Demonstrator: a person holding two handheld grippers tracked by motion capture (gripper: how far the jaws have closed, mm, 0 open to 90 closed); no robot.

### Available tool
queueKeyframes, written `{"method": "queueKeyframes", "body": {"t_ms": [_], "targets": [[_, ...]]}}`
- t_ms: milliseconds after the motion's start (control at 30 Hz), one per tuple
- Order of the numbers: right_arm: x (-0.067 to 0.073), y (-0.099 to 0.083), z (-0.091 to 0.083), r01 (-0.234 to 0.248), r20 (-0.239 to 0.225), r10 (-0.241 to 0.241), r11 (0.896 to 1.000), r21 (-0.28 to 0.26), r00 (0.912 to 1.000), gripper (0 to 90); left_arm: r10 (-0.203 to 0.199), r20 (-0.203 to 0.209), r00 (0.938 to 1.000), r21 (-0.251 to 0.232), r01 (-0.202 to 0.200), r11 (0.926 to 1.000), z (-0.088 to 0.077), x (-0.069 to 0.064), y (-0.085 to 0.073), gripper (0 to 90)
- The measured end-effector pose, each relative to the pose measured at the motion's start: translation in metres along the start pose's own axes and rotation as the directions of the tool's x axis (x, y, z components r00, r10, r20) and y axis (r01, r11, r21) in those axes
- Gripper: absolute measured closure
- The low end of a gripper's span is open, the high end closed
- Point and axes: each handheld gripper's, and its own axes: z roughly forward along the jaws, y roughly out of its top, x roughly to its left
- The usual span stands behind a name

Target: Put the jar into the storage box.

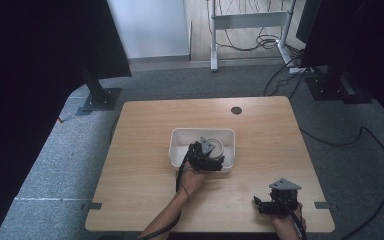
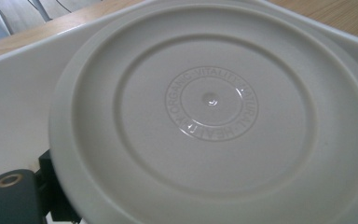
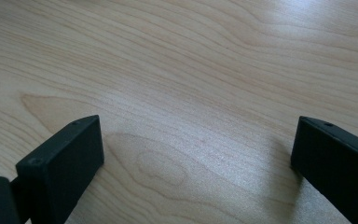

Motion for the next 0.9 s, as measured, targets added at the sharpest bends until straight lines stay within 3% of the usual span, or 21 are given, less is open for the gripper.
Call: {"method": "queueKeyframes", "body": {"t_ms": [500, 700, 900], "targets": [[0.0, 0.0, 0.0, 0.0, 0.0, 0.0, 1.0, 0.0, 1.0, 1.9, -0.005, -0.026, 0.9996, 0.045, 0.006, 0.999, 0.015, -0.001, -0.007, 10.4], [0.0, 0.0, 0.0, 0.0, 0.0, 0.0, 1.0, 0.0, 1.0, 1.9, -0.06, -0.016, 0.9981, 0.074, 0.061, 0.9954, 0.016, 0.003, -0.005, 10.3], [0.0, 0.0, 0.0, 0.0, 0.0, 0.0, 1.0, 0.0, 1.0, 1.8, -0.083, -0.001, 0.9966, 0.096, 0.083, 0.992, 0.017, 0.007, -0.004, 10.0]]}}
